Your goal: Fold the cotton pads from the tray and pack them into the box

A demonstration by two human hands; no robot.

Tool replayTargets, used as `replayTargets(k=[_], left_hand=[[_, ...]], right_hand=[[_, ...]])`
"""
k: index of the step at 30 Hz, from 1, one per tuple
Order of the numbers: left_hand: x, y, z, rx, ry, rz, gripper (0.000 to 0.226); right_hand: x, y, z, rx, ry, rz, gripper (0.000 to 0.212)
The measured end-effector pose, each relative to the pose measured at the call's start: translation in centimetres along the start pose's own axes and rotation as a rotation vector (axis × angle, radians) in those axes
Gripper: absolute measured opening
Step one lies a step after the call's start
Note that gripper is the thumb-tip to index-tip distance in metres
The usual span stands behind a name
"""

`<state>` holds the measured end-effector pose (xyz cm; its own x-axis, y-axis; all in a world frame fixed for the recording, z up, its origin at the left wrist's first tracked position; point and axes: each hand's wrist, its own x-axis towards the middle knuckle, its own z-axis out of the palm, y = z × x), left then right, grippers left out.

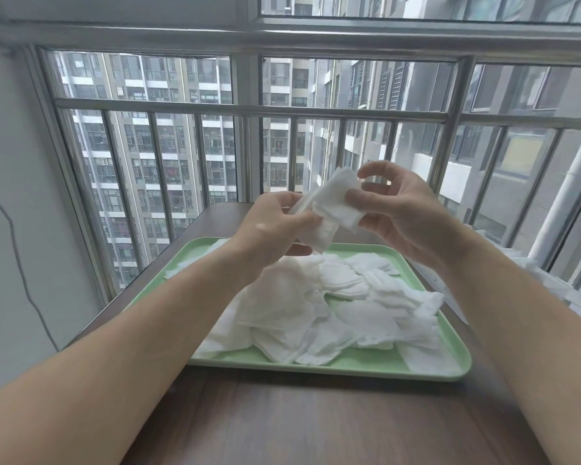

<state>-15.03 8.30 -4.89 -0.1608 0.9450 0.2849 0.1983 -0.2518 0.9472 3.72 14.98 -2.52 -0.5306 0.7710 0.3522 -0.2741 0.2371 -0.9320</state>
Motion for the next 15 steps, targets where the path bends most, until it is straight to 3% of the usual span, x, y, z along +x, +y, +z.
replayTargets(k=[5, 10, 15], left_hand=[[0.03, 0.14, 0.18, 0.037, -0.041, 0.045, 0.016], [-0.06, 0.21, 0.03, 0.041, -0.090, 0.065, 0.011], [-0.19, 0.74, 0.02, -0.067, -0.096, -0.011, 0.035]], right_hand=[[-0.41, 0.37, 0.62, -0.284, 0.086, -0.019, 0.052], [-0.53, 0.20, 0.56, -0.370, 0.113, -0.048, 0.054], [-0.32, 0.55, 0.58, -0.475, 0.137, -0.065, 0.051]])
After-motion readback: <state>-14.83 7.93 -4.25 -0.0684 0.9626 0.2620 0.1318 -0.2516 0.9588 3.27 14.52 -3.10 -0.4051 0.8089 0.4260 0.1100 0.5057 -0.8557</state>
